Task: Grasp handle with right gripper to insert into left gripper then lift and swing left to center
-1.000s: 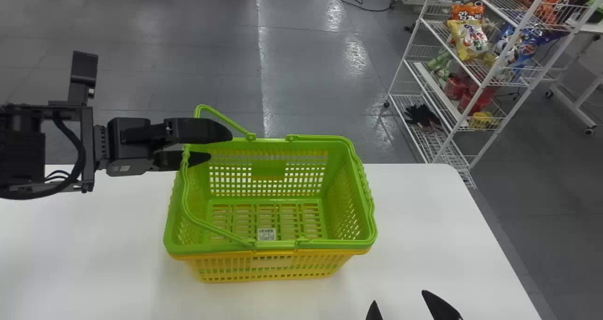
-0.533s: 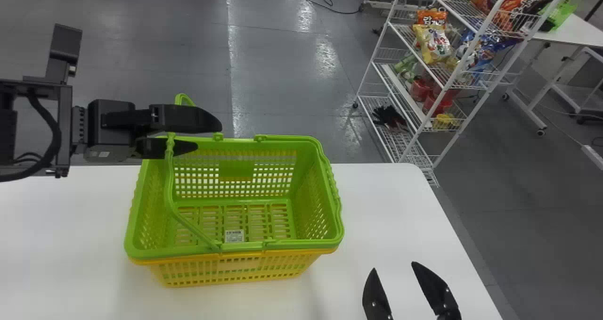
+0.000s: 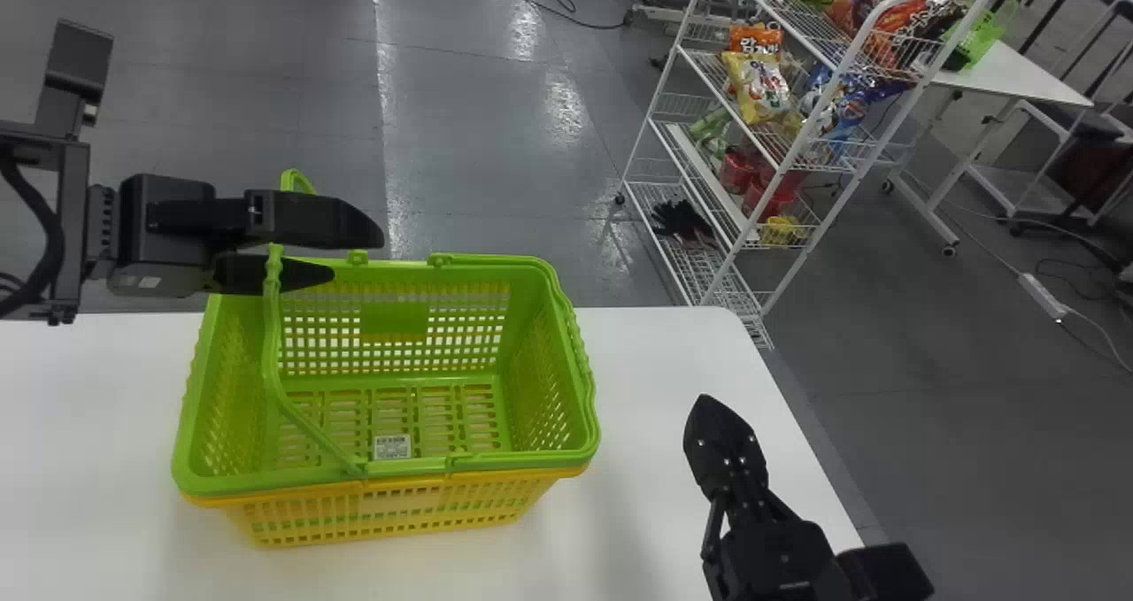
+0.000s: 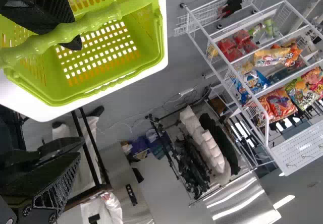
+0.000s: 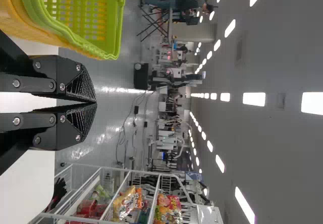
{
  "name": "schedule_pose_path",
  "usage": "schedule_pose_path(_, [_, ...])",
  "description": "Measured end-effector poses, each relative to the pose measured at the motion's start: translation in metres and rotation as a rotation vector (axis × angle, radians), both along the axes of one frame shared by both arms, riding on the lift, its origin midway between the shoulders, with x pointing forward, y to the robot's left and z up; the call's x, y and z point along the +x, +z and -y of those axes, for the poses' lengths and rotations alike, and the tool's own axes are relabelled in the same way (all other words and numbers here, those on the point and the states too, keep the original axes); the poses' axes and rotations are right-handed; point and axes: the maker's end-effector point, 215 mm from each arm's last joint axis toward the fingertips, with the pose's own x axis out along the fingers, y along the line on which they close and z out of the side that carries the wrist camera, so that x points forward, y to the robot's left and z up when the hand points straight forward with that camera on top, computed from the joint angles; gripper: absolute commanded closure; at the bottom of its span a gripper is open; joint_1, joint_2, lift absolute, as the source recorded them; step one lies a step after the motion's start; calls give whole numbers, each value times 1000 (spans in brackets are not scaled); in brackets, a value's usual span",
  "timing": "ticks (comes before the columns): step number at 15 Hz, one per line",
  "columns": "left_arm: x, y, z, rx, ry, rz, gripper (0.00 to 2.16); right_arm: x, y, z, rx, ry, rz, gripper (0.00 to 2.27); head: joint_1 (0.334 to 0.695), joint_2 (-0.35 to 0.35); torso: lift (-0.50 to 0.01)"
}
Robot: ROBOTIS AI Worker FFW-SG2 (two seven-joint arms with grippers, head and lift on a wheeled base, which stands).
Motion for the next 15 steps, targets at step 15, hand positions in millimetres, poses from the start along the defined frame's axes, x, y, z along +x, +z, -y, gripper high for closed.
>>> schedule_pose_path(15, [-7,1,21,-27,-26,-8,46,77,-61,-29,-168,66,-241,2192,695,-287,-93])
